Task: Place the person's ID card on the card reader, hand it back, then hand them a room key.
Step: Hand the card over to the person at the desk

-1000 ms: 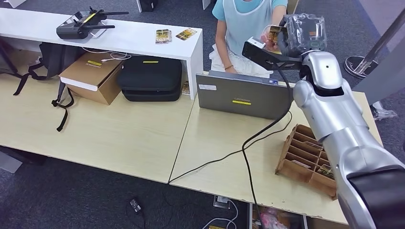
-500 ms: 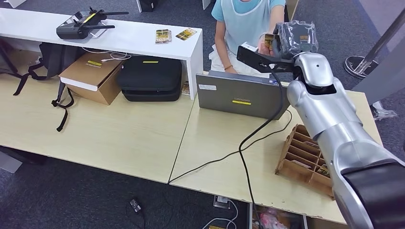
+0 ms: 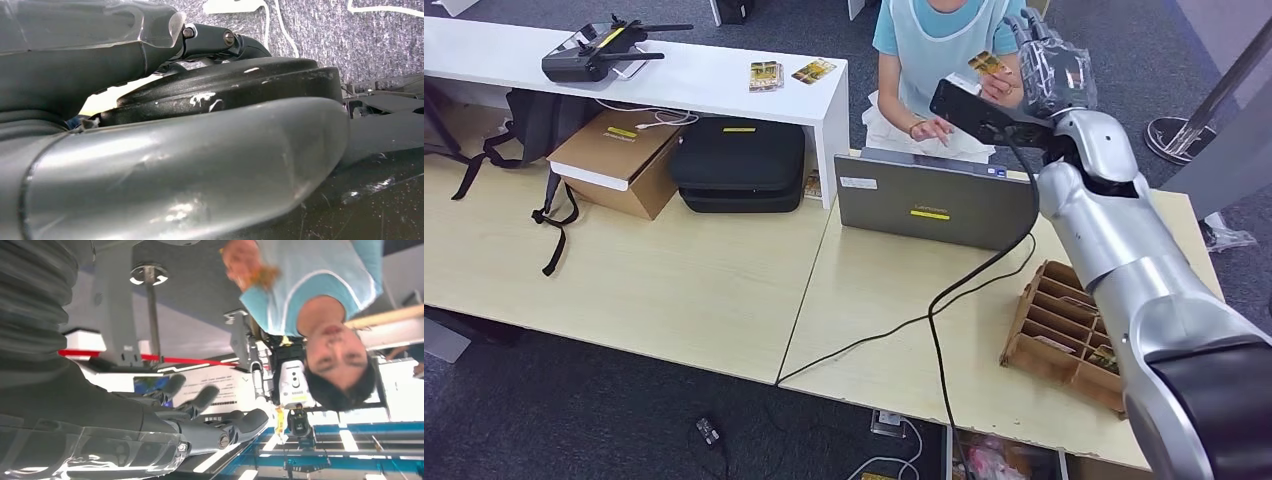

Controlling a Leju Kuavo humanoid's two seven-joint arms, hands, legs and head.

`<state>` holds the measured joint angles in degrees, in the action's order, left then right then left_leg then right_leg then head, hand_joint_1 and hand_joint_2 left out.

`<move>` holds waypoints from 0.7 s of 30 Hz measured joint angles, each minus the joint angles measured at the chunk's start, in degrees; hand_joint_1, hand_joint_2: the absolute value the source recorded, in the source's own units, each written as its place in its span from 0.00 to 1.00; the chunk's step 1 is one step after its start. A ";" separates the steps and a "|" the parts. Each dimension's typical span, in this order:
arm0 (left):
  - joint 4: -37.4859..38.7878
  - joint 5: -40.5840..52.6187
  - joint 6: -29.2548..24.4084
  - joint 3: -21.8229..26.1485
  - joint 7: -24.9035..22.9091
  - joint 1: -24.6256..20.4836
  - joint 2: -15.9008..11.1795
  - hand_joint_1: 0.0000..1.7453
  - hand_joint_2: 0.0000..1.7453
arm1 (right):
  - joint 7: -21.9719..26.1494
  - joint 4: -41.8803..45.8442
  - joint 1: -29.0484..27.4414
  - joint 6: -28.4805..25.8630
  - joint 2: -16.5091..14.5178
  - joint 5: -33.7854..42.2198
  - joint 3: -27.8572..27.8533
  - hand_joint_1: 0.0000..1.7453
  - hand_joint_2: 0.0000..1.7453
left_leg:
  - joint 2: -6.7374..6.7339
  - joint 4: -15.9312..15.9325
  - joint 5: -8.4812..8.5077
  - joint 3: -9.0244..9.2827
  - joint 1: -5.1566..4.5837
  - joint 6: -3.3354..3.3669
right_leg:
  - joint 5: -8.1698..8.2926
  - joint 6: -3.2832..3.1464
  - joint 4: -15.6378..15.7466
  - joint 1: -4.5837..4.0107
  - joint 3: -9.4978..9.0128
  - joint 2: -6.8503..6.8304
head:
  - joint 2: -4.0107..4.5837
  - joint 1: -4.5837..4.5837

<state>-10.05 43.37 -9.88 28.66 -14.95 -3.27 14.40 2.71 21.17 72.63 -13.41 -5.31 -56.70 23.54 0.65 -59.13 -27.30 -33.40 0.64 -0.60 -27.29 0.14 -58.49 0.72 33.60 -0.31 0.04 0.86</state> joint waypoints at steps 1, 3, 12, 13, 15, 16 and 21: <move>0.00 -0.10 0.00 0.14 0.00 0.00 0.00 0.00 0.00 | 1.25 0.77 -0.12 0.02 0.54 1.38 -1.05 0.00 1.00 | 0.00 0.00 0.00 0.00 0.00 0.00 | 0.00 0.00 0.01 0.00 0.00 0.00 | 0.00 0.00; 0.00 -0.50 0.00 0.54 0.00 0.00 0.03 0.00 0.00 | 4.05 2.94 -0.79 0.76 1.92 4.87 -3.34 0.00 1.00 | 0.02 -0.02 0.00 0.00 0.00 0.00 | 0.00 0.00 0.03 0.00 -0.01 -0.02 | 0.00 0.00; 0.00 -1.92 0.00 2.78 0.00 0.01 0.30 0.00 0.00 | 14.58 20.09 -14.87 23.20 13.47 34.90 -14.68 0.00 1.00 | 0.25 -0.09 -0.09 0.05 0.00 0.13 | 0.01 0.08 0.23 -0.01 -0.24 -0.26 | 0.00 -0.02; 0.00 -2.10 0.00 3.06 0.00 0.02 0.31 0.00 0.00 | 15.52 22.93 -18.08 27.89 15.33 40.50 -15.87 0.00 1.00 | 0.30 -0.09 -0.10 0.06 0.01 0.16 | 0.00 0.10 0.26 -0.01 -0.29 -0.31 | 0.00 0.02; 0.00 -2.35 0.00 3.69 0.00 0.02 0.33 0.00 0.00 | 16.78 28.52 -24.98 34.63 18.79 49.78 -18.10 0.00 1.00 | 0.40 -0.10 -0.13 0.05 0.01 0.20 | -0.04 0.14 0.29 -0.02 -0.32 -0.42 | 0.00 0.03; 0.00 -2.44 0.00 3.97 0.00 0.03 0.33 0.00 0.00 | 17.00 31.30 -28.39 36.36 20.35 53.41 -19.15 0.00 1.00 | 0.43 -0.10 -0.15 0.02 0.00 0.22 | -0.05 0.16 0.29 -0.01 -0.32 -0.45 | 0.00 0.07; 0.00 -2.56 0.00 5.11 0.00 0.04 0.39 0.00 0.00 | 15.52 47.56 -47.65 39.21 25.72 66.61 -25.61 0.00 1.00 | 0.44 -0.07 -0.33 -0.01 0.01 0.35 | -0.21 0.26 0.32 -0.02 -0.31 -0.49 | 0.00 0.07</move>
<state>-10.05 40.82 -9.88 33.77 -14.95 -3.23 14.80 18.23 68.73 24.98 25.80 20.41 9.91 -2.07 1.09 -59.20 -27.64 -33.41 0.65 -0.25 -27.50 0.40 -58.16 0.70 33.29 -0.79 0.04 0.93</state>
